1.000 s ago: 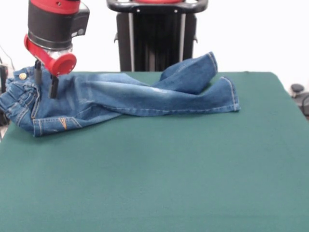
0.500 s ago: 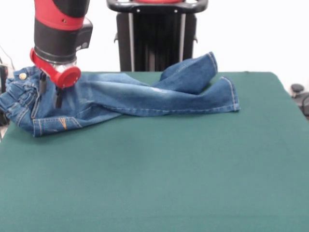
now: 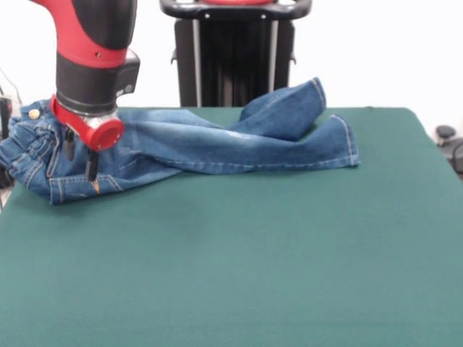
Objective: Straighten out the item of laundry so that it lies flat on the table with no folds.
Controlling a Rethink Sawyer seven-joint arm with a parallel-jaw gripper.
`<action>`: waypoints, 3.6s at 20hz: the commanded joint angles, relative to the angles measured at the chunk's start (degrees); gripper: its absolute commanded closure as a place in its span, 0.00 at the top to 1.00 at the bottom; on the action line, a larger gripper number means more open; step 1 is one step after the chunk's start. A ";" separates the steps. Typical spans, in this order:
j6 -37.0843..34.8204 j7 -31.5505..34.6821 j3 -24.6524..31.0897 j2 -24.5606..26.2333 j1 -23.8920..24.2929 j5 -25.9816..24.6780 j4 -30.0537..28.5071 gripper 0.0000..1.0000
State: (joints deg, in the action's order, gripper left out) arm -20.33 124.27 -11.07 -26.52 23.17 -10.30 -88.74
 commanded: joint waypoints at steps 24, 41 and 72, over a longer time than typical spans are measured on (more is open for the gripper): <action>1.16 0.34 9.26 7.29 -1.08 -0.93 -0.45 1.00; 36.75 8.87 24.34 12.37 10.24 -10.42 -4.35 1.00; 49.19 7.85 21.49 20.38 5.50 -9.46 6.09 1.00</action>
State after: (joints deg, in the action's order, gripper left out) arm 29.19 124.26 -0.81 -17.31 32.63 -21.54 -94.39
